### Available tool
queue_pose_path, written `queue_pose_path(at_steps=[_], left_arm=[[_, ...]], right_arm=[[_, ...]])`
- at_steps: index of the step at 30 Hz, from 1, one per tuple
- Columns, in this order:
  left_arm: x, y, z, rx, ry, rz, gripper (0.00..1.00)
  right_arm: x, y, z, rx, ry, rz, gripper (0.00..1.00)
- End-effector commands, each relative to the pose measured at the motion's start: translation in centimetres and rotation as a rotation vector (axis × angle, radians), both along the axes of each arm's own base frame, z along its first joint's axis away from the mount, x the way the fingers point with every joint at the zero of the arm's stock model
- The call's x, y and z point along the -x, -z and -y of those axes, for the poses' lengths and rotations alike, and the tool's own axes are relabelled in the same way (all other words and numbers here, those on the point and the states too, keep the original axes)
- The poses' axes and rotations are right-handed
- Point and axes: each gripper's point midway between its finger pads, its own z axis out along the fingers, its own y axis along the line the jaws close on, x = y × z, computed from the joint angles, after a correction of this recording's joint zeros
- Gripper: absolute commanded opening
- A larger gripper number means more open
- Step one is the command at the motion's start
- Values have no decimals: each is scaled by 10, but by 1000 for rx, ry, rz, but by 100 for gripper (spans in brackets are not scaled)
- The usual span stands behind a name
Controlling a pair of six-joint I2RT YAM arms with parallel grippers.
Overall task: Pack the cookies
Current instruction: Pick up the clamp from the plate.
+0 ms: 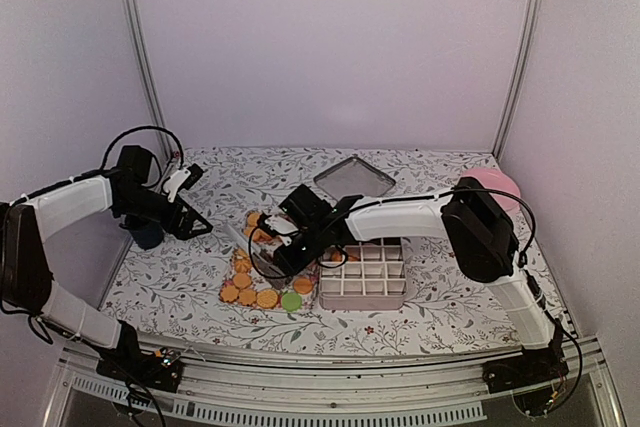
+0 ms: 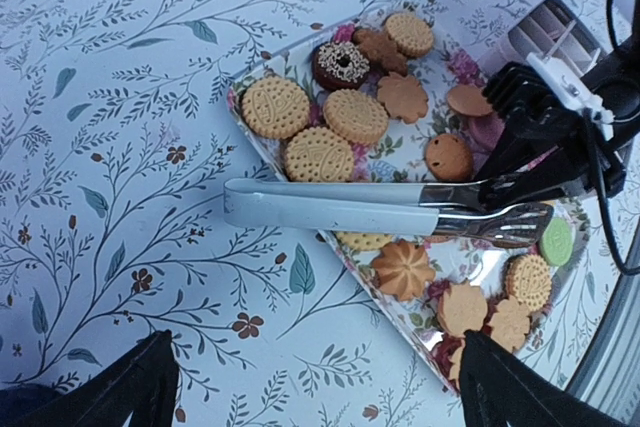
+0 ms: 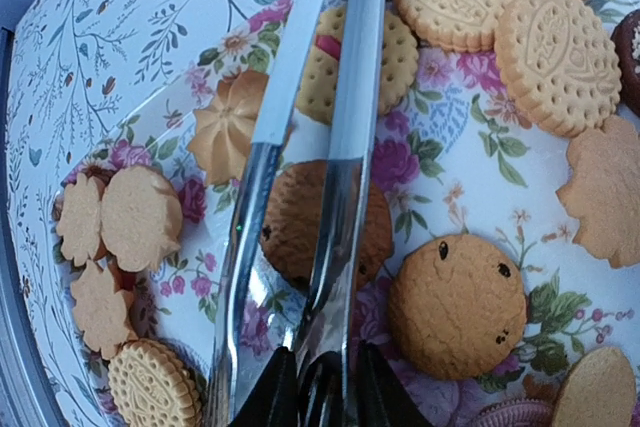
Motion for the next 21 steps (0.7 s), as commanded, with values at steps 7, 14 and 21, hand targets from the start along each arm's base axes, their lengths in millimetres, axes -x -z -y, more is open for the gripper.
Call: queue_pose_path(at_steps=[7, 14, 21], left_arm=[[1, -11, -1, -3, 5, 17, 98], [-3, -20, -5, -10, -25, 35, 99], [-8, -54, 6, 91, -43, 49, 99]], right_arm=[[6, -57, -5, -61, 29, 144, 0], [-3, -89, -10, -70, 127, 323, 0], [-53, -136, 14, 8, 489, 675, 0]])
